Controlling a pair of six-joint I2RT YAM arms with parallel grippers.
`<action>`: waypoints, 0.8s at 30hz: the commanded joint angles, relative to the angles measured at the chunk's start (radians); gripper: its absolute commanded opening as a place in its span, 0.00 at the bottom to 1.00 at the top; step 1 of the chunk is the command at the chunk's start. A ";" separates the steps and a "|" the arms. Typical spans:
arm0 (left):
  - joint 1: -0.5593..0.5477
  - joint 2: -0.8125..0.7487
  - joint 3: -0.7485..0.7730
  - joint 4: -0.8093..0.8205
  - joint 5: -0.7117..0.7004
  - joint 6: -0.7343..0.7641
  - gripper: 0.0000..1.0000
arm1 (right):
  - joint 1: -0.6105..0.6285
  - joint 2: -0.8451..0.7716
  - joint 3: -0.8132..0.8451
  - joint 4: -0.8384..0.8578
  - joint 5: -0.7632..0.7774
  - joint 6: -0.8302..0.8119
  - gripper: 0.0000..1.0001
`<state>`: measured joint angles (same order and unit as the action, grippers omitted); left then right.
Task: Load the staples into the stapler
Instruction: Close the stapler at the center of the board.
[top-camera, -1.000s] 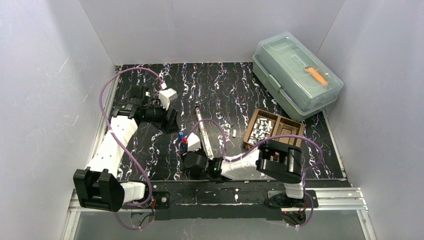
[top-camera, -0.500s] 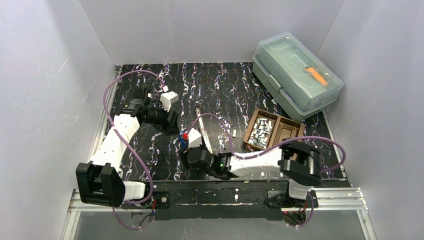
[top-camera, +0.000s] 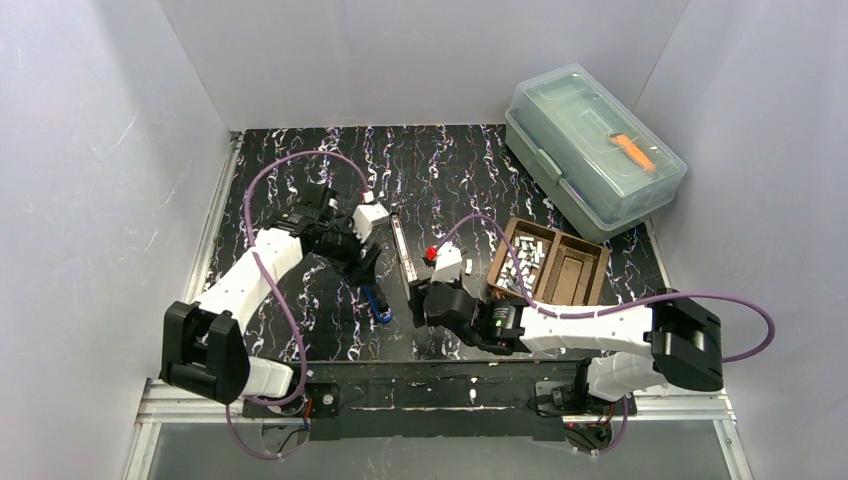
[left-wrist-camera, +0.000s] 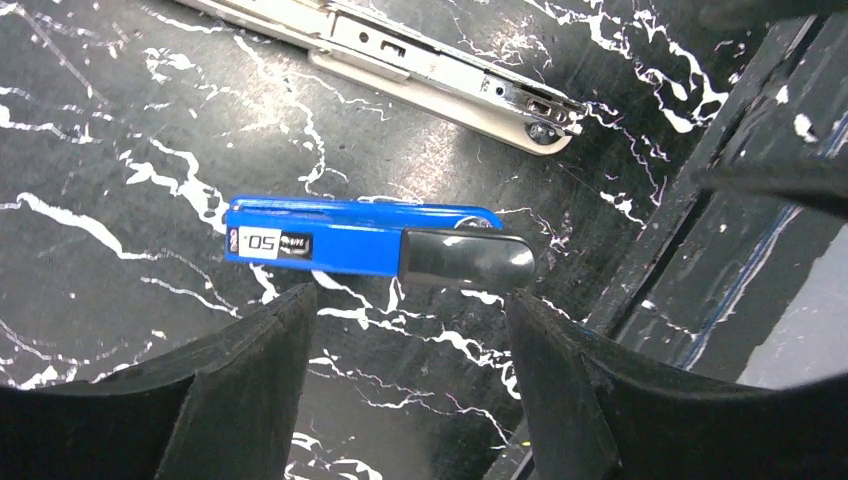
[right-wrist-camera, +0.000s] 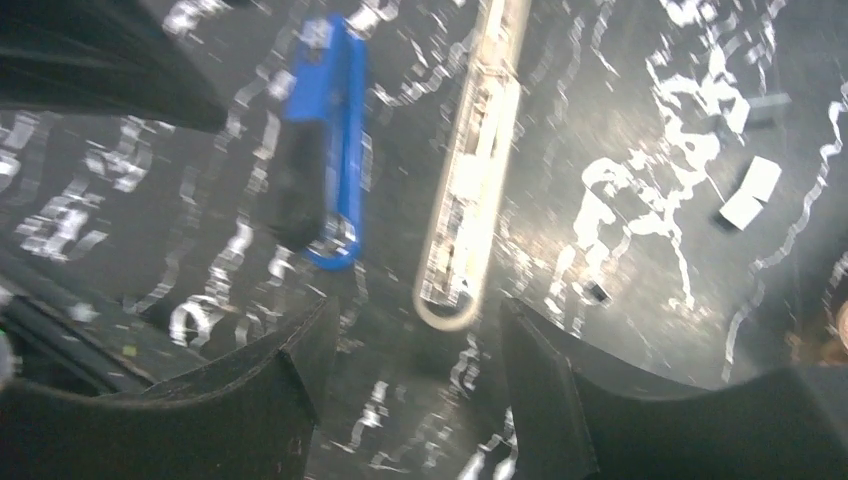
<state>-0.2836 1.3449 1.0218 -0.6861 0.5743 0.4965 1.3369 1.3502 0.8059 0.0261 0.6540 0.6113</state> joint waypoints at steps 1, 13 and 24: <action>-0.053 0.025 -0.020 0.034 -0.064 0.080 0.67 | -0.016 0.021 -0.029 -0.083 0.000 0.091 0.69; -0.078 0.062 -0.103 0.099 -0.142 0.154 0.66 | -0.016 0.082 -0.039 -0.012 -0.042 0.108 0.77; -0.059 0.036 0.062 0.037 -0.092 0.093 0.96 | -0.019 0.235 0.023 0.052 -0.004 0.074 0.66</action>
<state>-0.3561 1.4151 0.9665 -0.6022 0.4267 0.6151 1.3193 1.5444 0.7742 0.0273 0.6083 0.7017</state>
